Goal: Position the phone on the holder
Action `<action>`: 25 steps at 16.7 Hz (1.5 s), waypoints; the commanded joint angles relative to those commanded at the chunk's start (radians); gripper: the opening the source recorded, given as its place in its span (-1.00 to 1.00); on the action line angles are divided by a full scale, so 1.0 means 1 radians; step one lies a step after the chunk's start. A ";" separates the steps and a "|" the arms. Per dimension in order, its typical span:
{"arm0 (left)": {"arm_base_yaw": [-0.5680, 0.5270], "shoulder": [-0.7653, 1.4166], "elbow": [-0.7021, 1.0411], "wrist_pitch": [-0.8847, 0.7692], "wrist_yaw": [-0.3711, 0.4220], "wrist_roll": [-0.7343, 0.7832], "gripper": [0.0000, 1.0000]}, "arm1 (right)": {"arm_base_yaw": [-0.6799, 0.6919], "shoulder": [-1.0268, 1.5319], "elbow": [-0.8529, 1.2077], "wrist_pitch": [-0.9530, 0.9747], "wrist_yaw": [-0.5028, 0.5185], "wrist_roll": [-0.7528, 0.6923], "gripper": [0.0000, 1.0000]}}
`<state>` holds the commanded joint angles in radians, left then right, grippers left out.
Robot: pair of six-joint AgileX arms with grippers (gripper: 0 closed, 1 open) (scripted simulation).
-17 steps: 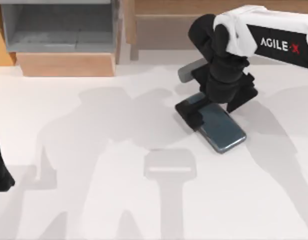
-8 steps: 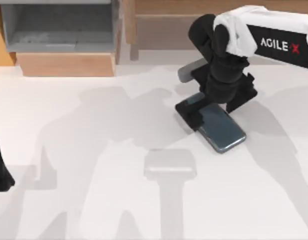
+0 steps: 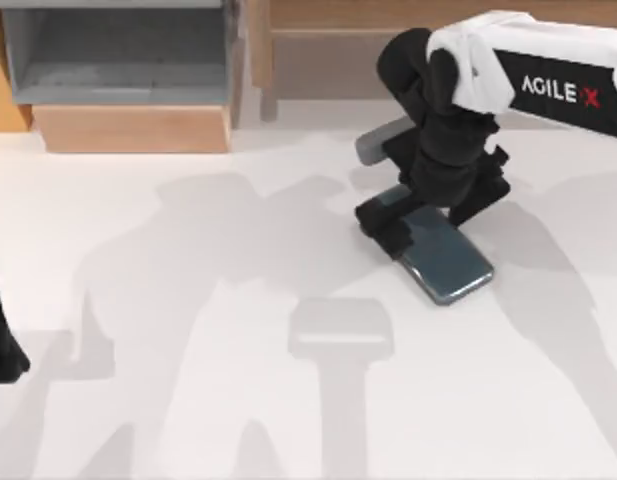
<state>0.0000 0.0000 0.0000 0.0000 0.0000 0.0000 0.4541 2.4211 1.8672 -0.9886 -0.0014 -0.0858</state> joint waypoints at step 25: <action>0.000 0.000 0.000 0.000 0.000 0.000 1.00 | -0.066 -0.166 0.010 -0.054 0.011 0.019 -1.00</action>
<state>0.0000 0.0000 0.0000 0.0000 0.0000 0.0000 0.3880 2.2549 1.8769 -1.0422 0.0095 -0.0664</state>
